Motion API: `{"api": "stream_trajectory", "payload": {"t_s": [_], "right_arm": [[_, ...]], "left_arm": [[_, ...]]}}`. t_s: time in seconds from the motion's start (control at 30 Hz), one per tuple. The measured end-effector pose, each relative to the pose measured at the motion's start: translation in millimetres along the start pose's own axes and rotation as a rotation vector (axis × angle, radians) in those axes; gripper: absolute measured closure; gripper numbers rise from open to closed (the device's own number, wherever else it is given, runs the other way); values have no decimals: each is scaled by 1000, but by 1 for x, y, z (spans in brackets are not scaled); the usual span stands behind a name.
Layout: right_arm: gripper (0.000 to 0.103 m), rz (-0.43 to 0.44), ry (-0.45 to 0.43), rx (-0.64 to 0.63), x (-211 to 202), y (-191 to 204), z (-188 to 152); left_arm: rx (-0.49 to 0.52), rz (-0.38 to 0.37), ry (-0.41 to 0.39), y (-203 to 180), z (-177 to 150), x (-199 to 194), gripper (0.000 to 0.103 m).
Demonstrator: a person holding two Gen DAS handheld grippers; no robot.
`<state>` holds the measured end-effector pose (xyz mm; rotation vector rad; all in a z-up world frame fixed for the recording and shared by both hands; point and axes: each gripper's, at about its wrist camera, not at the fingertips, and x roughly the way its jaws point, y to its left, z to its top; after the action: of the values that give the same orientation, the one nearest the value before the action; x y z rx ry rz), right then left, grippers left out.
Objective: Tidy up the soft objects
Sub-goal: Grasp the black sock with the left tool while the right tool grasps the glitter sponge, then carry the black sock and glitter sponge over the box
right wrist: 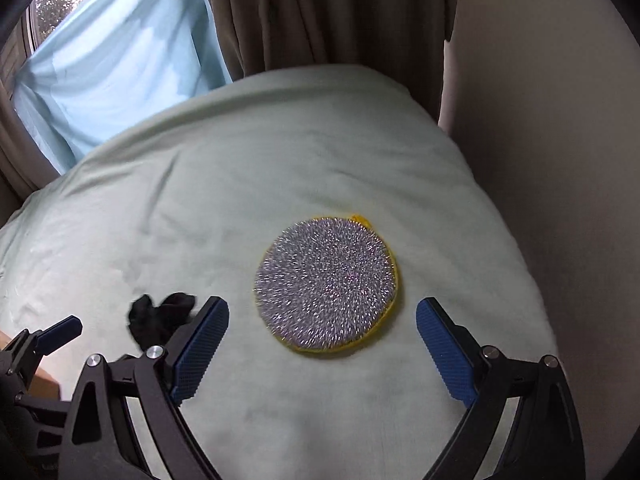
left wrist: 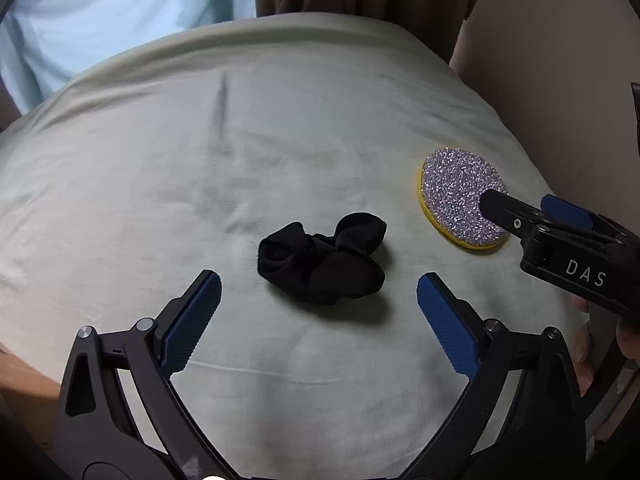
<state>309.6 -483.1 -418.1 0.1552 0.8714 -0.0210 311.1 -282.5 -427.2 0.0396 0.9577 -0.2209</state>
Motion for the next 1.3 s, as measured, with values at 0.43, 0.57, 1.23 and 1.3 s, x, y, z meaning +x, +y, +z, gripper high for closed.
{"api": "stream_trajectory", "payload": {"t_s": [0.43,0.57,1.23,1.3], "right_arm": [[9,-19,14,-61,63,-4,-4],[18,-21,7,-68,64,-3,-7],[67,34,-49,-75,-15,28,3],[67,35,-57,-70,-36,31,9]], "left_arm": [[57,-4,20,-13,2,84,31],[79,-7,-1,-16,7,89,53],[72,-31,-27,-9,26,19,76],[68,-31,-42,-9,32,-1,76]]}}
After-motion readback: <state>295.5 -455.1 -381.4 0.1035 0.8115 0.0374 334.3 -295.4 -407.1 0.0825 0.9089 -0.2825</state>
